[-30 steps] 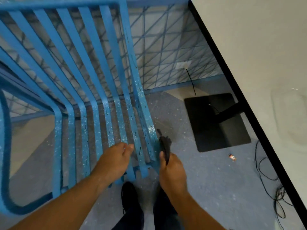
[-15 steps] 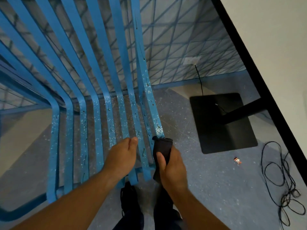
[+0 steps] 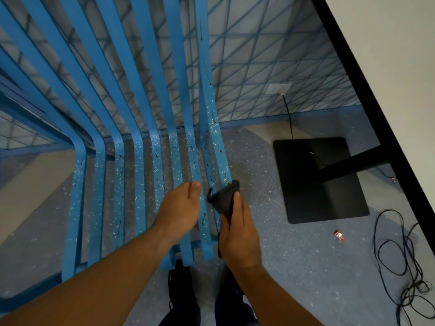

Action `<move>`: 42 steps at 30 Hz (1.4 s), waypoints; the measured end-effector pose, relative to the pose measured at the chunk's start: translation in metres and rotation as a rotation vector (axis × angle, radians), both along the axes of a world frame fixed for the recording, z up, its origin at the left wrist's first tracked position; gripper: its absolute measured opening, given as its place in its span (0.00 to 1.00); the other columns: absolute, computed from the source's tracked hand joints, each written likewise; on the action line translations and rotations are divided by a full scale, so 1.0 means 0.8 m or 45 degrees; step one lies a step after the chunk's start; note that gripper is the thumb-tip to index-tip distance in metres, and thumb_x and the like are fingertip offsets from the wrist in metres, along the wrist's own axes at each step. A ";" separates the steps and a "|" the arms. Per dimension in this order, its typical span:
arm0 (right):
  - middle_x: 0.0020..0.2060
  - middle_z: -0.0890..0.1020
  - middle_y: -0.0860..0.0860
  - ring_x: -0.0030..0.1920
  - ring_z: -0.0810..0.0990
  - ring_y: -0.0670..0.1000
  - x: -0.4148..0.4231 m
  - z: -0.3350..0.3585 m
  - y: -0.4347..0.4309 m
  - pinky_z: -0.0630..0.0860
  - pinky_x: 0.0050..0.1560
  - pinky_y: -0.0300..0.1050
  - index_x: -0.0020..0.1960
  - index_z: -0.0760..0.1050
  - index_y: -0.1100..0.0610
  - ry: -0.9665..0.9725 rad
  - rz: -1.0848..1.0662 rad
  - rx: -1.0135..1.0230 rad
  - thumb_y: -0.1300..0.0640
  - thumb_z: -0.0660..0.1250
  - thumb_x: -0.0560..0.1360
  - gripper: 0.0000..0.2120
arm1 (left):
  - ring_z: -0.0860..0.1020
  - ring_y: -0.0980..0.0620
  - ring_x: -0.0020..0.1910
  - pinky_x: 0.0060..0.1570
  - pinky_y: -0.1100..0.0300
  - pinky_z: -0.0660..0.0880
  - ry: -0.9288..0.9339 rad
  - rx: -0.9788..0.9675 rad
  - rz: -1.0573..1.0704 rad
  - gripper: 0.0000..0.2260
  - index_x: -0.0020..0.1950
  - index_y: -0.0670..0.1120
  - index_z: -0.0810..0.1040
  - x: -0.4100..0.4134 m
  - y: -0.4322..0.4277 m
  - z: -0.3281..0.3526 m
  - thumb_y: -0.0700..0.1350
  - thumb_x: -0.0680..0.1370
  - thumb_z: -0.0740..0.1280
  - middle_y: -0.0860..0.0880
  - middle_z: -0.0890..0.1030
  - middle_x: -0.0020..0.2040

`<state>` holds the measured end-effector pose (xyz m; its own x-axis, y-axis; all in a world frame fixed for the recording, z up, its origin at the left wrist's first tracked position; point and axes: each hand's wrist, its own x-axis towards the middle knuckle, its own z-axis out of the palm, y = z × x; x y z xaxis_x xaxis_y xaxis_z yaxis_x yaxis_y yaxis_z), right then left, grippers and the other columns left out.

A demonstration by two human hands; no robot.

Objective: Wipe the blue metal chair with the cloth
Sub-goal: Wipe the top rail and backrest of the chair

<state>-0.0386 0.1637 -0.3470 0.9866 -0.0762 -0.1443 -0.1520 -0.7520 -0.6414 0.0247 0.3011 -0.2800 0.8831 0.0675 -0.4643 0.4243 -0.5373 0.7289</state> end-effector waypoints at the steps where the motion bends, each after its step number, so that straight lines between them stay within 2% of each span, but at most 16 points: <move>1: 0.66 0.71 0.51 0.56 0.78 0.50 -0.005 -0.002 -0.003 0.81 0.50 0.48 0.79 0.52 0.53 0.021 0.023 0.000 0.36 0.47 0.78 0.34 | 0.66 0.54 0.29 0.31 0.60 0.64 -0.006 -0.005 0.000 0.20 0.37 0.45 0.70 0.003 -0.001 0.000 0.54 0.84 0.52 0.50 0.66 0.30; 3: 0.64 0.72 0.49 0.54 0.78 0.50 -0.004 0.000 -0.005 0.81 0.50 0.51 0.78 0.51 0.50 0.099 -0.032 0.030 0.36 0.50 0.78 0.34 | 0.66 0.54 0.28 0.30 0.60 0.64 -0.021 -0.009 0.014 0.20 0.38 0.45 0.70 0.008 -0.003 0.000 0.54 0.84 0.51 0.50 0.67 0.30; 5: 0.58 0.77 0.48 0.51 0.80 0.49 0.011 0.004 -0.005 0.80 0.49 0.52 0.75 0.59 0.49 0.199 -0.123 0.036 0.38 0.54 0.78 0.29 | 0.66 0.54 0.28 0.29 0.61 0.64 -0.027 0.008 0.034 0.20 0.38 0.45 0.70 0.013 -0.004 -0.001 0.54 0.84 0.52 0.50 0.67 0.30; 7: 0.47 0.81 0.48 0.45 0.81 0.49 0.031 0.011 -0.003 0.80 0.47 0.53 0.64 0.68 0.50 0.321 -0.172 0.002 0.37 0.53 0.78 0.22 | 0.67 0.55 0.28 0.29 0.62 0.64 -0.028 0.019 0.054 0.20 0.39 0.45 0.71 0.017 -0.005 -0.003 0.54 0.84 0.52 0.50 0.68 0.30; 10: 0.38 0.78 0.48 0.40 0.79 0.49 0.059 0.027 0.000 0.80 0.44 0.52 0.49 0.71 0.51 0.492 -0.218 -0.002 0.32 0.48 0.77 0.25 | 0.67 0.55 0.28 0.30 0.62 0.63 -0.038 0.024 0.068 0.20 0.38 0.45 0.70 0.020 -0.005 -0.005 0.54 0.84 0.52 0.50 0.68 0.30; 12: 0.39 0.79 0.50 0.40 0.79 0.51 0.078 0.034 0.002 0.80 0.45 0.53 0.46 0.73 0.53 0.557 -0.250 0.017 0.31 0.45 0.77 0.29 | 0.67 0.54 0.29 0.30 0.61 0.64 -0.040 0.013 0.079 0.20 0.38 0.45 0.70 0.022 -0.006 -0.006 0.53 0.84 0.52 0.49 0.68 0.31; 15: 0.43 0.79 0.53 0.45 0.79 0.55 0.103 0.036 0.010 0.77 0.49 0.53 0.51 0.74 0.57 0.560 -0.300 -0.023 0.33 0.42 0.78 0.32 | 0.68 0.53 0.30 0.31 0.60 0.65 -0.054 0.011 0.102 0.20 0.36 0.45 0.69 0.025 -0.008 -0.007 0.53 0.84 0.52 0.49 0.69 0.31; 19: 0.48 0.79 0.53 0.47 0.80 0.55 0.095 0.032 0.012 0.78 0.48 0.54 0.62 0.69 0.56 0.322 -0.179 -0.021 0.40 0.47 0.81 0.24 | 0.68 0.54 0.30 0.30 0.61 0.65 -0.073 0.022 0.121 0.20 0.37 0.44 0.70 0.034 -0.013 -0.010 0.52 0.84 0.52 0.48 0.69 0.31; 23: 0.60 0.72 0.49 0.52 0.77 0.49 0.037 0.025 0.001 0.79 0.50 0.49 0.79 0.50 0.50 0.194 0.045 0.020 0.41 0.49 0.80 0.31 | 0.69 0.53 0.31 0.33 0.58 0.69 -0.047 0.012 0.113 0.19 0.42 0.42 0.73 0.050 -0.015 -0.013 0.52 0.84 0.53 0.48 0.70 0.32; 26: 0.60 0.72 0.47 0.53 0.77 0.48 0.023 0.026 -0.006 0.80 0.51 0.50 0.79 0.49 0.48 0.236 0.041 0.116 0.37 0.48 0.77 0.33 | 0.72 0.53 0.33 0.35 0.59 0.73 -0.045 -0.029 0.110 0.17 0.47 0.42 0.77 0.062 -0.018 -0.019 0.51 0.84 0.54 0.48 0.73 0.34; 28: 0.54 0.77 0.47 0.49 0.79 0.48 0.043 0.027 -0.007 0.80 0.50 0.51 0.73 0.60 0.49 0.352 -0.046 0.123 0.40 0.53 0.80 0.25 | 0.73 0.56 0.36 0.36 0.64 0.71 -0.062 -0.010 0.104 0.15 0.51 0.44 0.77 0.070 -0.019 -0.022 0.50 0.84 0.55 0.49 0.77 0.39; 30: 0.44 0.79 0.48 0.43 0.80 0.49 0.072 0.027 -0.004 0.81 0.46 0.53 0.61 0.70 0.52 0.496 -0.130 0.118 0.37 0.52 0.79 0.22 | 0.73 0.57 0.36 0.35 0.66 0.70 -0.074 -0.002 0.106 0.13 0.53 0.46 0.78 0.078 -0.019 -0.022 0.49 0.84 0.56 0.48 0.79 0.42; 34: 0.40 0.80 0.52 0.40 0.81 0.53 0.118 0.027 0.007 0.80 0.46 0.55 0.49 0.74 0.54 0.599 -0.240 0.106 0.29 0.44 0.76 0.32 | 0.74 0.52 0.34 0.32 0.62 0.71 -0.087 0.018 0.116 0.12 0.50 0.47 0.77 0.095 -0.014 -0.017 0.49 0.84 0.56 0.44 0.79 0.40; 37: 0.42 0.80 0.52 0.41 0.81 0.54 0.134 0.028 0.017 0.80 0.46 0.56 0.52 0.74 0.54 0.484 -0.292 0.071 0.32 0.43 0.78 0.31 | 0.74 0.51 0.33 0.32 0.60 0.71 -0.118 0.016 0.119 0.13 0.50 0.45 0.78 0.104 -0.011 -0.013 0.48 0.84 0.56 0.41 0.79 0.38; 39: 0.46 0.80 0.52 0.44 0.81 0.54 0.127 0.029 0.019 0.80 0.47 0.56 0.61 0.70 0.54 0.396 -0.217 0.023 0.36 0.46 0.80 0.27 | 0.75 0.50 0.34 0.33 0.60 0.71 -0.121 0.021 0.115 0.11 0.48 0.48 0.76 0.108 -0.010 -0.012 0.48 0.84 0.56 0.40 0.80 0.41; 42: 0.64 0.72 0.53 0.57 0.77 0.53 0.088 0.032 0.012 0.77 0.55 0.56 0.77 0.52 0.52 0.311 0.037 -0.053 0.43 0.50 0.82 0.27 | 0.72 0.56 0.35 0.33 0.65 0.69 -0.134 0.001 0.116 0.11 0.43 0.52 0.73 0.113 -0.010 -0.014 0.47 0.84 0.57 0.45 0.77 0.40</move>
